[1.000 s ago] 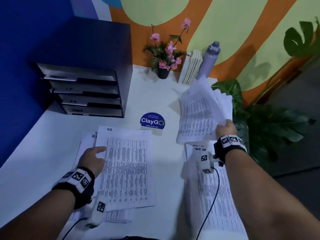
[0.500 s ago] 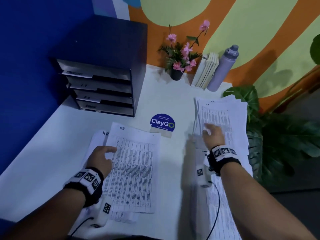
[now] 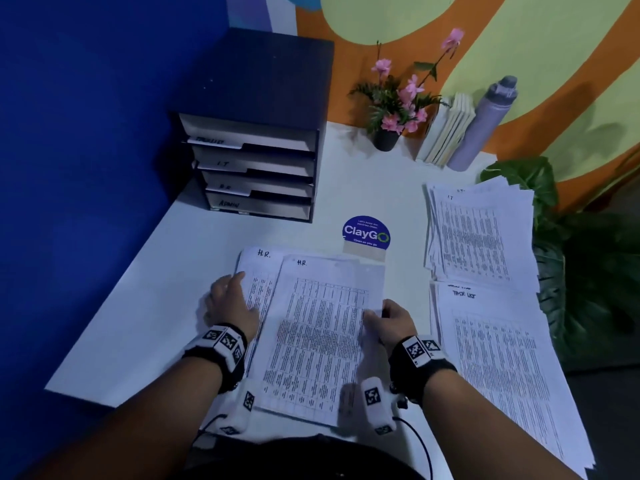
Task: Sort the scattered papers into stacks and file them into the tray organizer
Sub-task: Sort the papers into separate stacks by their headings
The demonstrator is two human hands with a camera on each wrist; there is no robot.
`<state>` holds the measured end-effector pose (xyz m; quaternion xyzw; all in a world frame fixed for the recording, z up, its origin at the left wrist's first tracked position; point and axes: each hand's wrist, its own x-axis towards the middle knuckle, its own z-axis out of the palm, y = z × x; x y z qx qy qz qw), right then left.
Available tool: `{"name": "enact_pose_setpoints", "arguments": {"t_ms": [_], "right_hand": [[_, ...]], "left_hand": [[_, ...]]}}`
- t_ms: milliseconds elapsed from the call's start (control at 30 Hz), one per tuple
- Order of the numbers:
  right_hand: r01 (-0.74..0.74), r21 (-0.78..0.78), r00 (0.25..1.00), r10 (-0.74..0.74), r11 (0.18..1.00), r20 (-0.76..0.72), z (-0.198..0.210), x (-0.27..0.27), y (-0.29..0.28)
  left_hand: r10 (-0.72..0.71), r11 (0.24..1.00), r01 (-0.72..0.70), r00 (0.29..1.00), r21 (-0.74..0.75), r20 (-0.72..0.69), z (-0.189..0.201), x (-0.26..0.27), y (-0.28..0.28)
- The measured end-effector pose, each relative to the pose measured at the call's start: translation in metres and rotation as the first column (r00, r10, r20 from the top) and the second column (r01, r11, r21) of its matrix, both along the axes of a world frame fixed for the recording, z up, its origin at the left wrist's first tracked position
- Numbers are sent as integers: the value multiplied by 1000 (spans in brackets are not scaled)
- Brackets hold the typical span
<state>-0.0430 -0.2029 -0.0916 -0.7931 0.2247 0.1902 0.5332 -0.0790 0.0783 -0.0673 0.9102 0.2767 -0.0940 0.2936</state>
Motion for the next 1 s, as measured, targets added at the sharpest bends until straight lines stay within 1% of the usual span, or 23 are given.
{"name": "enact_pose_setpoints", "arguments": {"t_ms": [33, 67, 133, 200, 267, 400, 467, 500, 533, 633, 700, 767, 800, 867, 933, 1000], "right_hand": [[7, -15, 1000, -7, 1000, -4, 1, -3, 0], [8, -28, 1000, -8, 1000, -2, 0, -5, 0], [-4, -81, 1000, 5, 997, 12, -4, -9, -1], [-26, -105, 999, 28, 994, 19, -10, -11, -2], [-36, -109, 999, 38, 993, 13, -11, -14, 0], [-22, -7, 1000, 22, 1000, 20, -2, -21, 8], [-13, 55, 1000, 12, 998, 23, 2, -22, 11], [-8, 54, 1000, 7, 999, 23, 4, -22, 11], [-7, 44, 999, 6, 999, 33, 2, -21, 11], [-37, -77, 997, 42, 996, 67, -1, -15, 11], [-20, -88, 996, 27, 996, 83, -2, -11, 10], [35, -92, 994, -25, 995, 108, 3, -9, 13], [68, -92, 990, -55, 993, 133, 6, -8, 14], [108, -72, 979, -94, 992, 182, 14, -8, 15], [117, -44, 975, -106, 992, 193, 18, -6, 12], [92, -71, 979, -77, 993, 187, 16, -5, 8]], "left_hand": [[-24, 997, 28, 998, 66, -62, -6, -2, 10], [-36, 995, 47, 993, 90, -112, -13, -4, 21], [-52, 997, 59, 990, 50, -131, -31, -8, 39], [-63, 998, 63, 997, -16, -39, -41, -12, 50], [-46, 998, 49, 997, -46, 56, -37, -14, 53], [-38, 995, 51, 986, -80, 160, -23, -15, 44], [-2, 987, 31, 982, -156, 188, -20, -14, 39], [27, 978, 12, 983, -208, 180, -20, -14, 35], [48, 967, -4, 985, -254, 165, -19, -13, 32], [82, 921, -12, 983, -390, 162, -16, -12, 23], [127, 871, -32, 978, -490, 163, -16, -10, 19], [166, 841, -55, 973, -538, 160, -17, -7, 18], [164, 844, -52, 973, -533, 165, -16, -6, 17], [122, 874, -27, 978, -485, 167, -15, -3, 17], [100, 902, -27, 984, -430, 149, -14, -1, 17], [115, 910, -55, 986, -411, 124, -14, 0, 18]]}}
